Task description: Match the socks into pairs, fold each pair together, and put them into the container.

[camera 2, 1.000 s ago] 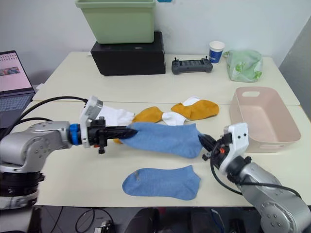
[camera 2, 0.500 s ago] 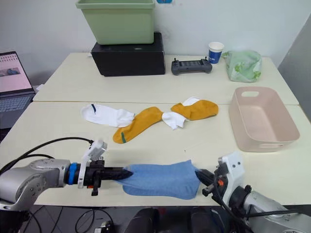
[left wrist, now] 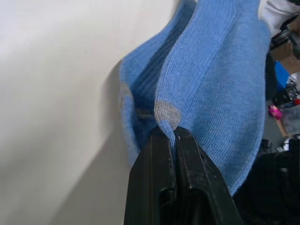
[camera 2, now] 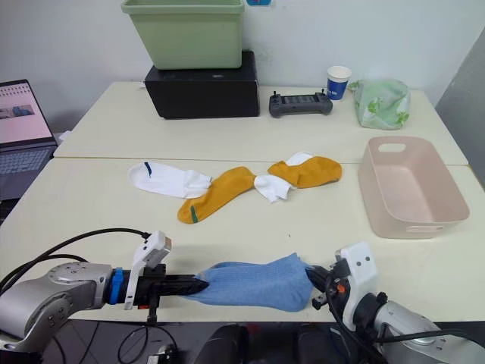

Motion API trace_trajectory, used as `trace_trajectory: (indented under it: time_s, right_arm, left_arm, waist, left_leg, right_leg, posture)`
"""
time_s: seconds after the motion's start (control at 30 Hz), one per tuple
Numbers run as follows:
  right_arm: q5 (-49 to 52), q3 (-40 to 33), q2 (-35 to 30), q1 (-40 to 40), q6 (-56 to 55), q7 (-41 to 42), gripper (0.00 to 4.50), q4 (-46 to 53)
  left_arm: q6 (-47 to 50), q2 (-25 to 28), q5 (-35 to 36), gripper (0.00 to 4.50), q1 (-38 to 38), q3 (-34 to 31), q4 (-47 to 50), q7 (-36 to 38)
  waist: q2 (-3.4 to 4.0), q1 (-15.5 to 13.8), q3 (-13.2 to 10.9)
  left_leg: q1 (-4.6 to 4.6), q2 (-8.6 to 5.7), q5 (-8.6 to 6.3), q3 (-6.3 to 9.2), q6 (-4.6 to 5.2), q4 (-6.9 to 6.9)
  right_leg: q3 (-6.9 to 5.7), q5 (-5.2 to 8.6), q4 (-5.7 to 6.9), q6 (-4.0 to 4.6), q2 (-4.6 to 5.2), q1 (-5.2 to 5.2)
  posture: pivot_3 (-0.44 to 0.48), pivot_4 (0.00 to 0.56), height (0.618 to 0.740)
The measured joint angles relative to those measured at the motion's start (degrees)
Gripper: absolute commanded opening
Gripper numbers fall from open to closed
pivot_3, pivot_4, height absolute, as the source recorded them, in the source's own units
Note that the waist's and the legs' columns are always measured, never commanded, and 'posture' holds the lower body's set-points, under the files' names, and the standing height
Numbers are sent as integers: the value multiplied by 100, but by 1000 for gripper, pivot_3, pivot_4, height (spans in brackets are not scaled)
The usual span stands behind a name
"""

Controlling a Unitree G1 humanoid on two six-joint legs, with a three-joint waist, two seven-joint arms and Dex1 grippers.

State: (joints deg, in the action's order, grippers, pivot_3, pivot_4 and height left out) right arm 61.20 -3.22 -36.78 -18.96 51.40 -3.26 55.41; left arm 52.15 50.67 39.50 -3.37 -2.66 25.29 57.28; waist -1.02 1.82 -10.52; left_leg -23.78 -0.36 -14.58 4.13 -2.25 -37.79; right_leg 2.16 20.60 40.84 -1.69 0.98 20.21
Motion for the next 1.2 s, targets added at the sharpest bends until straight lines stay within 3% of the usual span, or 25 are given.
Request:
trace_trajectory:
  time_s: [0.2,0.23,0.37,0.63,0.67,0.83,0.93,1.03,1.13,1.2]
  right_arm:
    - [-201,143,-86,24,24,95,30,-11]
    - [-226,156,-86,29,25,95,241,-20]
    - [-517,213,-99,50,33,100,1402,-60]
    - [-849,200,160,-26,-251,246,4300,-58]
    - [-850,195,175,-56,-296,277,4485,-51]
    - [-824,136,-200,-153,-845,515,4485,-7]
    - [-1023,477,-747,161,-1117,730,3935,-6]
    - [-1356,924,-1083,519,-1316,950,2879,-2]
    - [-2479,1867,-1390,714,-1409,1357,1751,-2]
    - [-2892,2152,-1457,749,-1487,1543,1262,-14]
  left_arm:
    - [-42,-222,-150,0,-49,79,-11,-339]
    - [-42,-274,-173,205,-48,80,-24,-410]
    - [-179,-393,-165,1278,-41,80,-41,-389]
    - [-399,-402,-13,3901,-83,-265,-10,-324]
    - [-411,-393,13,3908,-83,-348,-11,-293]
    - [-466,-173,318,3908,350,-781,-263,103]
    - [-553,92,361,3352,767,-702,-440,659]
    - [-881,365,249,2393,1048,-321,-479,1374]
    - [-2003,470,-507,1412,1063,637,-457,2242]
    - [-2395,381,-803,921,1054,925,-508,2363]
  waist:
    - [0,-1,0]
    - [0,-1,0]
    - [0,-4,0]
    - [0,-4,0]
    - [0,-4,0]
    - [0,-8,0]
    - [-3,9,-1]
    - [-2,4,0]
    - [-2,-4,-1]
    - [-2,-6,-1]
  left_leg:
    - [0,0,0,0,0,-1]
    - [0,0,0,0,0,-1]
    - [0,-1,0,0,0,-1]
    - [0,0,0,1,0,0]
    - [0,0,0,0,0,0]
    - [1,-2,0,0,0,-2]
    - [1,-1,0,-3,0,-3]
    - [1,-1,0,-1,0,0]
    - [-2,-1,0,-2,0,6]
    - [-3,-1,0,-2,0,4]
  right_leg:
    - [0,0,1,0,0,-1]
    - [0,0,1,0,0,-1]
    - [0,0,1,0,0,-1]
    - [-1,0,1,0,0,-1]
    - [0,0,1,0,0,0]
    - [-3,0,1,0,0,-2]
    - [-1,0,2,0,-3,0]
    - [-3,0,-1,1,-4,0]
    - [-1,0,-10,1,-5,2]
    - [0,0,-10,2,-5,0]
  posture:
    - [0,150,720]
    - [0,150,720]
    - [0,150,720]
    - [0,150,720]
    - [0,150,720]
    - [0,150,720]
    - [0,150,720]
    - [0,150,720]
    - [0,150,720]
    - [0,150,720]
